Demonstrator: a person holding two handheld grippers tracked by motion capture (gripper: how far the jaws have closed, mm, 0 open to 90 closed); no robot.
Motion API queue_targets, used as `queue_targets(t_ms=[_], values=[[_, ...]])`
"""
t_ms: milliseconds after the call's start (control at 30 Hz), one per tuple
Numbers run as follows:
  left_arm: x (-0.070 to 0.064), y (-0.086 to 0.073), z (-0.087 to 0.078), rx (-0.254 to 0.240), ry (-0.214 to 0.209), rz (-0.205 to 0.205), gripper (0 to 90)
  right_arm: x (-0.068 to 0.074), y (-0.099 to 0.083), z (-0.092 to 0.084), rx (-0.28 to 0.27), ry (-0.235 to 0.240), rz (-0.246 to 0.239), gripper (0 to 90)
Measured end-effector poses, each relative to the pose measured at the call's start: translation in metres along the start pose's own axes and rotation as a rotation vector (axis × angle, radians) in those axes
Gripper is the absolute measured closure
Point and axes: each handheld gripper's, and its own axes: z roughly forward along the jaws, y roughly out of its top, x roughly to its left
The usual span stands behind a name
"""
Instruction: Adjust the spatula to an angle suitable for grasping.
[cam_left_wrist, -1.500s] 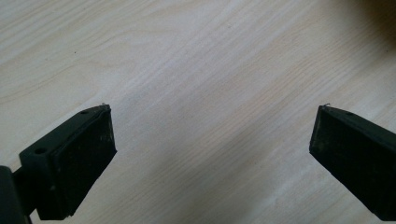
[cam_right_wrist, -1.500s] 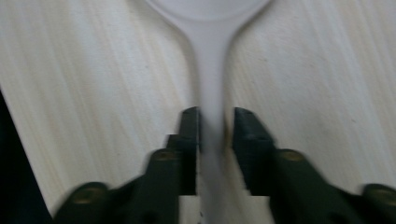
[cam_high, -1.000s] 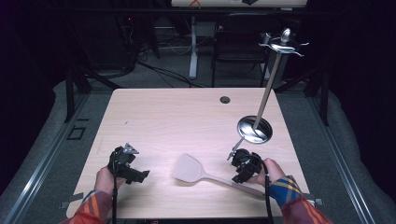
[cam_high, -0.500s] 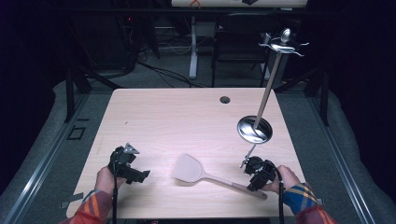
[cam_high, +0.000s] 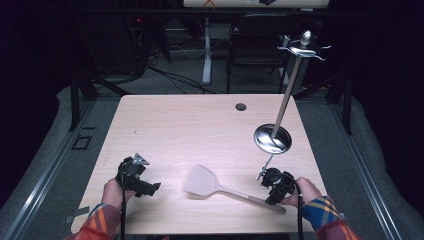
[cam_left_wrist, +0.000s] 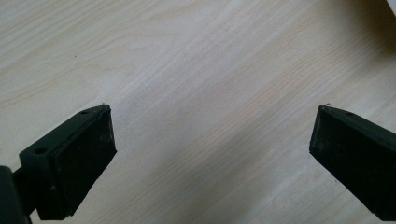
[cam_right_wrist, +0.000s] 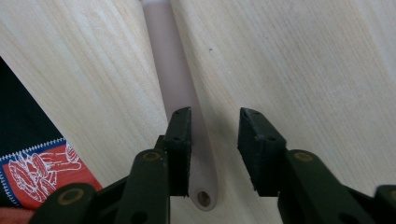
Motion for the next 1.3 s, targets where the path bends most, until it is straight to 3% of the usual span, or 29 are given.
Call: queue_targets(t_ms=[200, 400, 667, 700, 733, 767, 933, 1000, 1033, 1067, 1100, 1167, 1200, 1300], values=[[0.0, 0.0, 0.001, 0.001, -0.002, -0.003, 0.1, -0.001, -0.001, -0.001, -0.009, 0.046, -0.007, 62.0], [0.001, 0.0, 0.001, 0.004, -0.004, -0.006, 0.1, 0.002, 0.002, 0.003, 0.024, 0.05, -0.034, 66.9], [0.0, 0.0, 0.001, 0.005, -0.001, 0.002, 0.1, 0.005, 0.004, 0.0, 0.018, 0.028, -0.068, 81.3], [0.0, 0.0, 0.001, 0.005, -0.001, 0.002, 0.1, 0.006, 0.004, -0.001, 0.01, 0.018, -0.062, 83.8], [0.0, 0.0, 0.001, 0.004, -0.002, 0.0, 0.1, 0.004, 0.006, -0.001, 0.033, -0.04, -0.041, 84.5], [0.0, 0.0, 0.001, 0.005, -0.002, 0.0, 0.1, 0.001, 0.006, 0.001, 0.036, -0.043, -0.042, 84.6], [0.001, 0.0, 0.001, 0.003, -0.002, -0.001, 0.1, -0.003, 0.005, -0.001, 0.009, -0.021, -0.014, 78.9], [0.001, 0.0, 0.001, 0.003, -0.003, -0.004, 0.1, -0.004, 0.004, -0.005, -0.024, 0.004, -0.006, 73.1], [0.001, 0.0, 0.001, 0.004, -0.004, -0.004, 0.1, -0.004, 0.003, -0.007, -0.042, 0.056, -0.005, 66.1], [0.001, 0.0, 0.001, 0.004, -0.004, -0.004, 0.1, -0.004, 0.003, -0.007, -0.042, 0.056, -0.005, 66.1], [0.001, 0.0, 0.001, 0.005, -0.003, 0.002, 0.1, -0.002, 0.004, -0.005, -0.033, 0.089, -0.018, 58.4], [0.001, 0.0, 0.001, 0.006, -0.004, 0.003, 0.1, -0.001, 0.006, -0.003, -0.01, 0.091, -0.028, 56.6], [0.001, 0.0, 0.001, 0.006, -0.004, 0.003, 0.1, 0.001, 0.008, 0.003, 0.034, 0.064, -0.052, 57.9], [0.001, 0.0, 0.001, 0.007, -0.004, 0.001, 0.1, 0.005, 0.008, 0.009, 0.069, 0.04, -0.073, 66.6]])
